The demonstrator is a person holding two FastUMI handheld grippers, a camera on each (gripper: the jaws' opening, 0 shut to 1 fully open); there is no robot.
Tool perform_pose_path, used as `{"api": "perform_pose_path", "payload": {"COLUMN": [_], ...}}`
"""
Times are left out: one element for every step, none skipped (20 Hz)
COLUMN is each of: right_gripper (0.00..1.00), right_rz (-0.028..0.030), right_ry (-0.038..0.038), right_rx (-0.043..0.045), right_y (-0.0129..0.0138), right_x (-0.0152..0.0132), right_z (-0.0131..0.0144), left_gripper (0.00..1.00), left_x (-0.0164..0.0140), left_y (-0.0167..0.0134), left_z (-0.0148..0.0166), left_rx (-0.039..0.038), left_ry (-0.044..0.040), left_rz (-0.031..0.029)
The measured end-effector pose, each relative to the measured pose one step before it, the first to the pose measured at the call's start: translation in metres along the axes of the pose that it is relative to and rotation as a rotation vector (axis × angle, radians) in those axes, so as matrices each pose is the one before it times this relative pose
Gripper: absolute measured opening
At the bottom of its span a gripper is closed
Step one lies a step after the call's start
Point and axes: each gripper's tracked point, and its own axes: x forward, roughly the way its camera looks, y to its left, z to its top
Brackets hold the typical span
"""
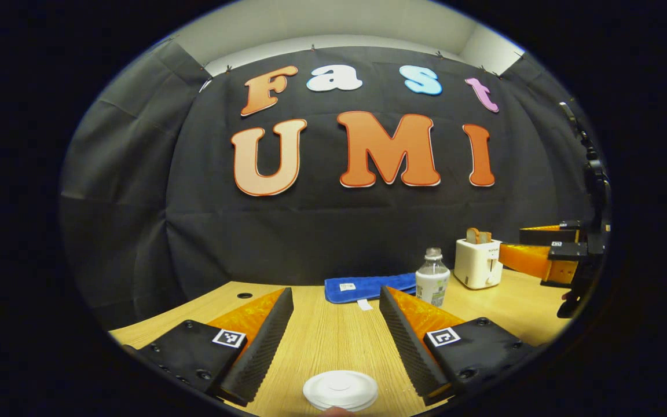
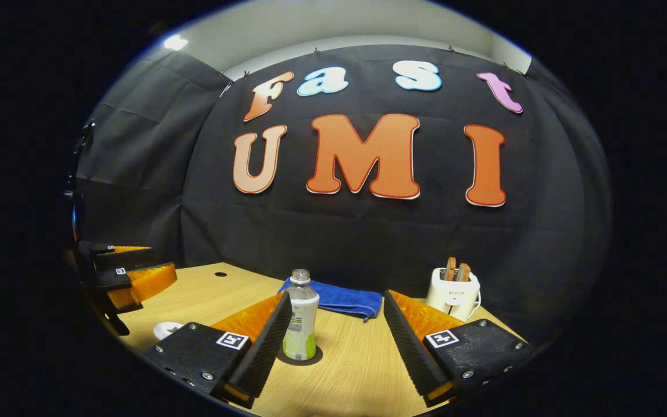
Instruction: Open the teacup lid with one hand, grasp the water bottle and pour water into the teacup with the other hand; after pouring, place the water bottle on the coaster and then close the teacup lid.
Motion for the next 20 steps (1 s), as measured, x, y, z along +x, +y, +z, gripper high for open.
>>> {"api": "perform_pose_path", "payload": {"right_gripper": [0.95,0.95,0.95,0.95,0.95,0.95,0.95,0.95,0.95,0.95,0.99,0.95,0.95,0.99,0.95,0.95,0.95,0.95,0.95,0.95], "right_rz": [0.00077,0.00445,0.00454,0.00184,-0.00172,-0.00309,-0.00891,-0.00716,-0.00721,-0.008,-0.00919,-0.01056,-0.0125,-0.01444,-0.02021,-0.01671,-0.00538,0.00346,0.00178,0.0007], "right_ry": [-0.0043,-0.01269,-0.01298,-0.01249,-0.00945,-0.00454,-0.00507,-0.00493,-0.0049,-0.00119,0.0036,0.00533,0.00564,0.00295,0.00107,-0.00199,-0.00307,-0.00373,-0.00072,0.00163], "right_rx": [-0.01168,-0.0074,-0.0026,0.00198,0.00462,0.00165,-0.00123,-0.00316,-0.00205,0.00099,0.00458,0.00619,0.00096,-0.00339,-0.00369,0.00445,0.00883,0.0111,0.01047,0.00863], "right_y": [0.00147,0.00253,0.00274,0.00167,0.00143,0.00066,-0.00159,-0.00139,-0.00167,-0.00312,-0.00257,-0.00302,-0.00334,-0.00391,-0.00576,-0.00357,-0.00086,0.00021,0.00018,-0.0011], "right_x": [-0.00422,-0.00394,-0.00413,-0.00369,-0.00415,-0.00432,-0.00196,-0.00363,-0.00317,-0.00338,-0.00327,-0.00242,-0.00189,-0.0015,-0.00257,-0.00219,-0.0011,-0.00105,-0.00089,0.00052], "right_z": [0.00392,0.00572,0.00547,0.00495,0.00465,0.00278,0.00229,0.00214,0.00159,0.00103,-0.00092,-0.00182,-0.0008,-0.00163,-0.00073,0.0003,0.00022,0.00121,0.00051,-0.00018], "left_gripper": [0.98,0.98,0.97,0.98,0.97,0.98,0.94,0.97,0.94,0.97,0.95,0.95,0.95,0.95,0.95,0.95,0.95,0.95,0.98,0.95], "left_x": [0.0023,0.0006,0.00056,0.00072,0.00153,0.00164,0.00069,0.00141,0.00078,0.00054,0.00021,0.00041,0.00011,-0.00006,-0.00163,-0.00119,0.00043,0.0007,-0.00147,0.00045], "left_y": [-0.00016,-0.00209,0.00029,-0.00101,0.00024,-0.00049,-0.0014,-0.00164,-0.00106,-0.00055,-0.00127,-0.00008,-0.00177,-0.00256,-0.00125,0.0003,0.00042,-0.00016,-0.00136,-0.00112], "left_z": [0.0067,0.009,0.00583,0.00686,0.00906,0.00611,0.00273,0.00174,0.00276,0.00285,0.00202,0.00212,0.00001,-0.00018,-0.00183,0.0003,-0.00104,-0.00089,-0.00077,-0.00061], "left_rx": [0.00178,-0.00094,-0.00037,-0.00027,-0.00393,-0.00322,-0.00634,-0.00406,-0.00006,0.00232,0.00089,-0.00692,-0.00908,-0.00415,-0.00096,-0.00061,-0.00251,-0.00598,-0.00909,-0.0082], "left_ry": [-0.01061,-0.01827,-0.01229,-0.01625,-0.02021,-0.01099,-0.00483,0.00315,-0.00032,-0.00744,-0.00728,-0.00685,-0.00328,-0.00084,0.00131,-0.00047,-0.00028,0.00018,-0.00162,0.00062], "left_rz": [0.00396,-0.00291,0.0021,-0.00145,0.00472,0.00018,-0.00398,-0.00663,-0.00361,-0.00129,-0.00089,0.00207,-0.00171,-0.0071,-0.00402,0.0004,0.00036,-0.0016,-0.00481,-0.00275]}}
